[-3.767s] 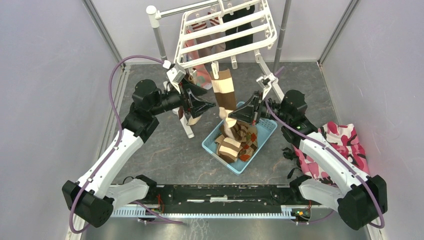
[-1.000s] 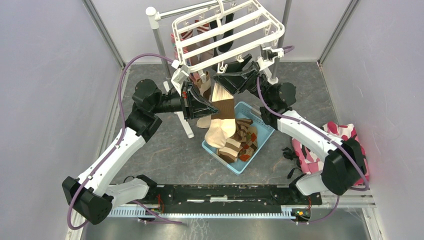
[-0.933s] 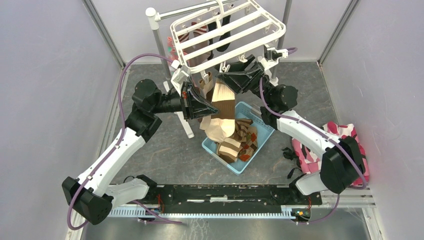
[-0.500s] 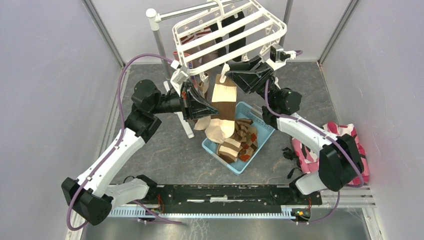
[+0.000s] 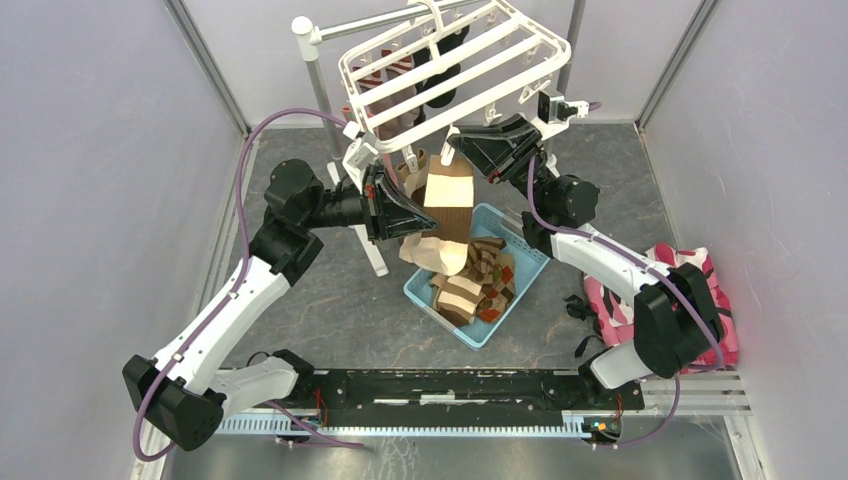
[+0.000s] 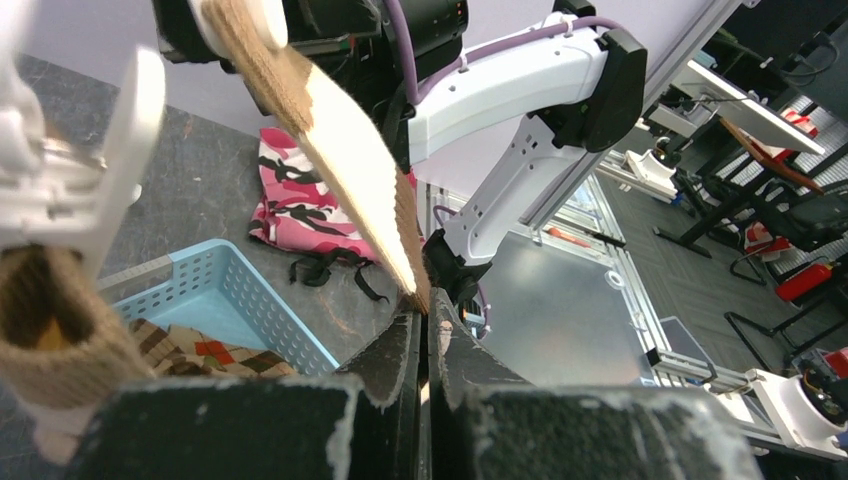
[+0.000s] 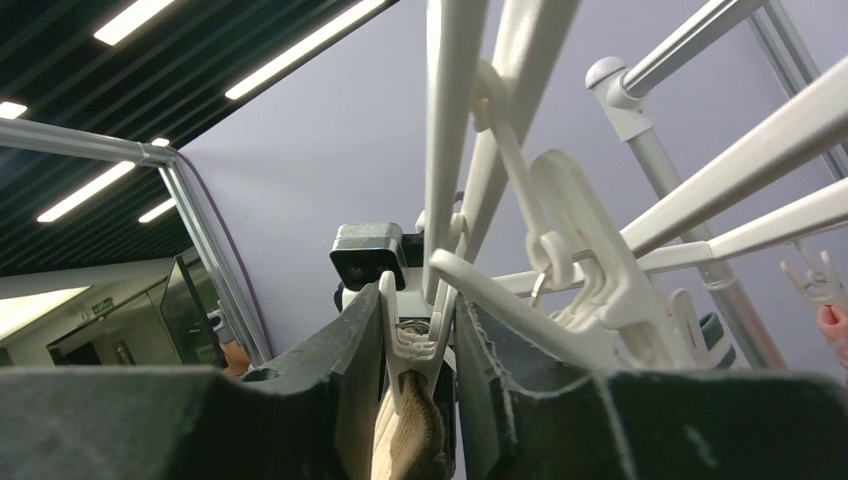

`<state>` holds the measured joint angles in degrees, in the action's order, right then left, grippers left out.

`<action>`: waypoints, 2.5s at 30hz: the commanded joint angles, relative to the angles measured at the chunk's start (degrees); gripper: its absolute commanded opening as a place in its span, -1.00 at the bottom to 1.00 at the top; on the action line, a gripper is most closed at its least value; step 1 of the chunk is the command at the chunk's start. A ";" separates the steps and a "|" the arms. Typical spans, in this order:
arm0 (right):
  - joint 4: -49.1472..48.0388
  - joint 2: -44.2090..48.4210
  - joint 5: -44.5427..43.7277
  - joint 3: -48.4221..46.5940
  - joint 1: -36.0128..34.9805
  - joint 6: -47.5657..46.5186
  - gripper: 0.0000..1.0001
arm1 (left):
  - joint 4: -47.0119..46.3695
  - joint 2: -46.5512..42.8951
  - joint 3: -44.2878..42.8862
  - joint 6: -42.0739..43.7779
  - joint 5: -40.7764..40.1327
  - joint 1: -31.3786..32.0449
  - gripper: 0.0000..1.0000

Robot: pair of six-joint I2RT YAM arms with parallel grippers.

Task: Remove the socks clipped to the hanger
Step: Remove the sock from the hanger, then place the sock in the bin, then remove the sock from the hanger.

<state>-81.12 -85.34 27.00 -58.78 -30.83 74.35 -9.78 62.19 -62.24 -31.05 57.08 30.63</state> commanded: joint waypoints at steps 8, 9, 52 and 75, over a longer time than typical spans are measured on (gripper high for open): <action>3.20 2.41 2.05 -1.86 0.37 -1.46 -0.83 | 9.32 0.75 1.21 14.83 -2.17 1.37 -0.96; 3.86 2.54 2.32 -1.78 0.41 -1.79 -0.83 | 11.11 1.04 1.42 16.79 -2.22 2.01 -0.96; 16.23 8.23 7.22 0.45 0.73 -10.64 -0.83 | 24.04 -19.97 18.09 38.39 -28.37 14.36 1.00; 19.86 10.91 9.04 2.27 0.95 -11.90 -0.82 | 7.23 -6.10 8.22 28.40 -29.76 2.97 0.73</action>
<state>-59.51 -76.79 31.66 -56.88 -29.63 62.61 1.30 55.22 -50.37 -1.06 24.84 33.82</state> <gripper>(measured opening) 0.158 0.906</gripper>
